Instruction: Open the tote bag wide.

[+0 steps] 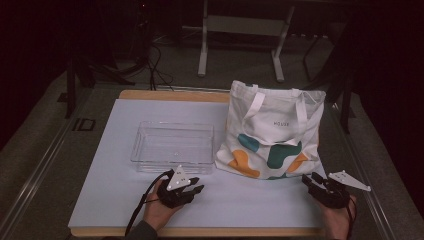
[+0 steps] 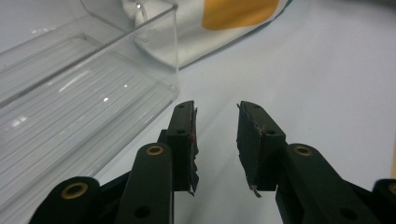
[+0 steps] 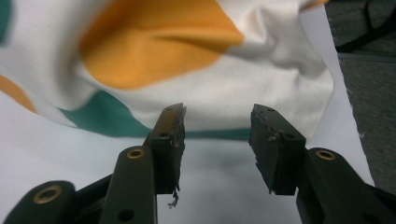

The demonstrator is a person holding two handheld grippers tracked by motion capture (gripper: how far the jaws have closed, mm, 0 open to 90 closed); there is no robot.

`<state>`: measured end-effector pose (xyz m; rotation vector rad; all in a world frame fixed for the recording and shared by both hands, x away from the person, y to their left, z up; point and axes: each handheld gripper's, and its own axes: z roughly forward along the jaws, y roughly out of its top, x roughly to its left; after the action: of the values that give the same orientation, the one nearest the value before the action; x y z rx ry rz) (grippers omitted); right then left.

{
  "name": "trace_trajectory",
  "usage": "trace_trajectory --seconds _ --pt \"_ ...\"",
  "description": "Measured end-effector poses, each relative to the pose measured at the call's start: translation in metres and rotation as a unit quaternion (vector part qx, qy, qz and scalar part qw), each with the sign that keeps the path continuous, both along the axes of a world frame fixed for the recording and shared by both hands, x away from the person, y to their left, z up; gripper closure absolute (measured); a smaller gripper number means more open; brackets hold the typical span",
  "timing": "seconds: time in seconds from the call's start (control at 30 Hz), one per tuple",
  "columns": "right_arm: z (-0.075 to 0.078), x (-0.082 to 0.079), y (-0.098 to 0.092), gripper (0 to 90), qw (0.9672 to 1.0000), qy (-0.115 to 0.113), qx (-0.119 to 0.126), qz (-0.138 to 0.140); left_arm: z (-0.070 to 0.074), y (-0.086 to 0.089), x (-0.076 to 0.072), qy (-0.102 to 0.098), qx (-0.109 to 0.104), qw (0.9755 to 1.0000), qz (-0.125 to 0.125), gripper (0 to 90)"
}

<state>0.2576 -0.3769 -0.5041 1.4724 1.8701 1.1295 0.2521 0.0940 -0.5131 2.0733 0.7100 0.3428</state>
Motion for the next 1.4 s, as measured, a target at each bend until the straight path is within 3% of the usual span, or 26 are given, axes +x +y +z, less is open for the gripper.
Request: trace_trajectory --seconds 0.1,0.23,0.4,0.5,0.67,0.9,1.1,1.4 --pt "0.008 -0.001 -0.001 55.4 0.9999 -0.006 0.007 0.006 0.004 0.000 0.001 0.004 -0.006 1.0000 -0.002 67.2" --pt "0.016 0.002 -0.004 55.3 0.9990 -0.009 0.041 0.017 0.009 -0.001 0.002 0.011 -0.005 0.9999 -0.006 67.3" --pt "0.027 0.008 -0.006 54.9 0.9992 -0.007 0.032 0.021 0.016 -0.003 0.004 0.003 -0.004 0.9998 -0.018 67.2" --pt "0.032 0.011 -0.006 54.5 0.9987 -0.006 0.041 0.029 0.020 -0.004 0.007 -0.001 -0.004 0.9998 -0.021 67.6" --pt "0.034 0.017 -0.004 52.7 0.9980 0.003 0.044 0.045 0.028 -0.006 0.011 -0.008 -0.020 0.9995 -0.023 68.4" --pt "0.041 0.023 -0.002 50.0 0.9978 0.001 0.046 0.049 0.041 -0.011 0.017 -0.020 -0.014 0.9992 -0.031 67.4" --pt "0.048 0.030 0.001 48.3 0.9976 -0.002 0.043 0.055 0.048 -0.014 0.025 -0.020 -0.021 0.9991 -0.031 67.2" --pt "0.058 0.046 0.003 43.6 0.9952 0.003 0.062 0.076 0.059 -0.021 0.037 -0.033 -0.019 0.9988 -0.031 65.3"
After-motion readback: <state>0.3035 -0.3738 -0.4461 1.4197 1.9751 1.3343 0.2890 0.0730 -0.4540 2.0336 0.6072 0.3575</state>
